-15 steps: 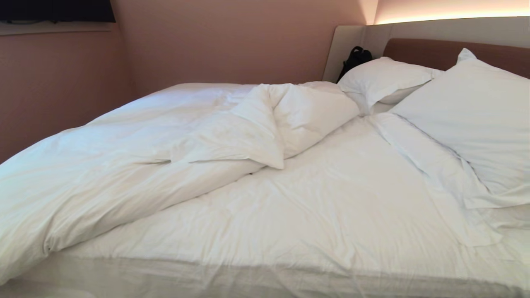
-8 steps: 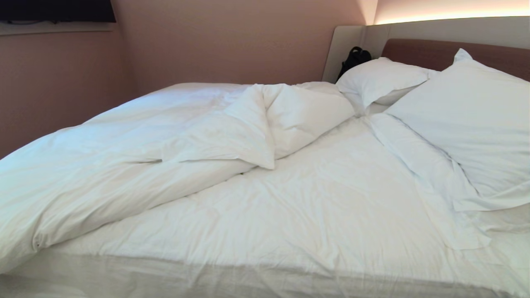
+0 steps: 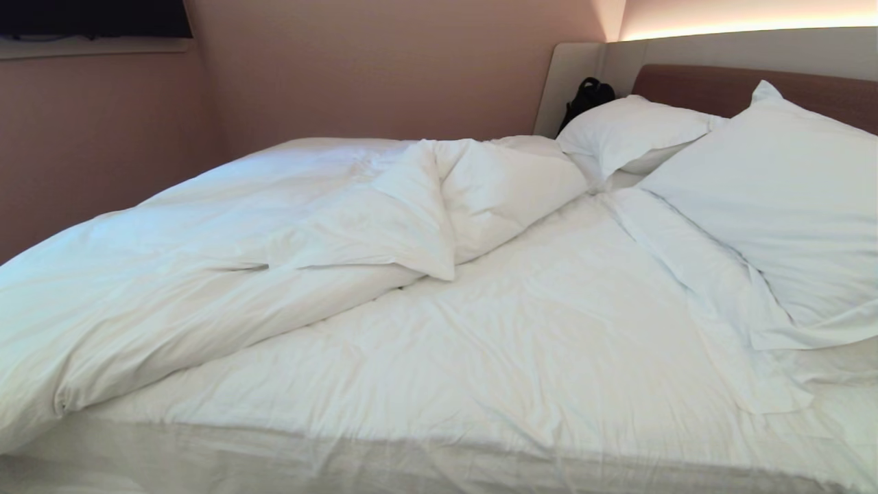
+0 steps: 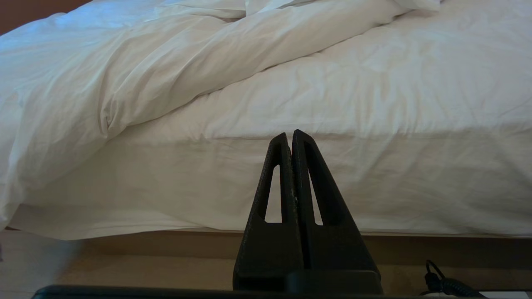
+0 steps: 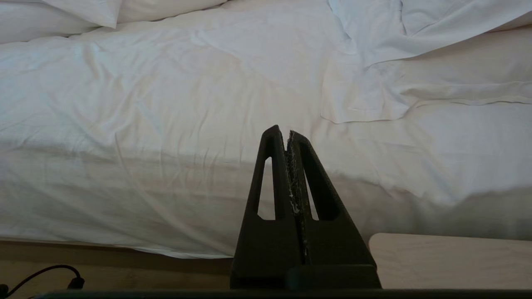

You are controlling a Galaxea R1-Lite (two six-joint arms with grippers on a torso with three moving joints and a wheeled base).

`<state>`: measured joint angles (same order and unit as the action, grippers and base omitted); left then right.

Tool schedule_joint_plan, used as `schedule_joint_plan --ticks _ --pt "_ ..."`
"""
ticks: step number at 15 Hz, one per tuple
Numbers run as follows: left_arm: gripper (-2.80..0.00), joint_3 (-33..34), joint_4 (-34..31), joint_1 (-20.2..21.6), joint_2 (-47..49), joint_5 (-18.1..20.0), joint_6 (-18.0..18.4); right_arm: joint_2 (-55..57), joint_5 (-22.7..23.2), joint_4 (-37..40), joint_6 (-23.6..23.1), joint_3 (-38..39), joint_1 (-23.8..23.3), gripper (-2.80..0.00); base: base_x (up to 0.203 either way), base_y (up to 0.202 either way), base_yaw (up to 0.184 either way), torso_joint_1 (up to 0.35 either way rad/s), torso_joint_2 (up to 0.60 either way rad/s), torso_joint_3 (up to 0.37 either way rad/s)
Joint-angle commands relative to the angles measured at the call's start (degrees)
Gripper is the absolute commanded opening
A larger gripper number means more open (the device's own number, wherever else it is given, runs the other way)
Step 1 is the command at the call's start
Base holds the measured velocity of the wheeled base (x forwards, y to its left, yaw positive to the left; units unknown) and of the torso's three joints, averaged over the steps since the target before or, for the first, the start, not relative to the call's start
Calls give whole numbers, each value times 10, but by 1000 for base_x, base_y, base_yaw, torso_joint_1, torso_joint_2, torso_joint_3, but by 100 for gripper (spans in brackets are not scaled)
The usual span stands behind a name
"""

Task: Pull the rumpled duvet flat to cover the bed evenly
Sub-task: Hold the folded corner of the quilt

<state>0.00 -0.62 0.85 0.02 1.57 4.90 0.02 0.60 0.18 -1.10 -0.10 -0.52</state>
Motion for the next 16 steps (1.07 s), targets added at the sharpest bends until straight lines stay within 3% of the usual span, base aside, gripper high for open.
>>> schedule_joint_plan --ticks 1,16 --pt "-280 0 0 0 0 0 0 1 0 0 0 0 0 -280 0 0 0 0 0 0" --pt "-280 -14 -1 0 0 -1 2 1 0 0 0 0 0 -280 0 0 0 0 0 0"
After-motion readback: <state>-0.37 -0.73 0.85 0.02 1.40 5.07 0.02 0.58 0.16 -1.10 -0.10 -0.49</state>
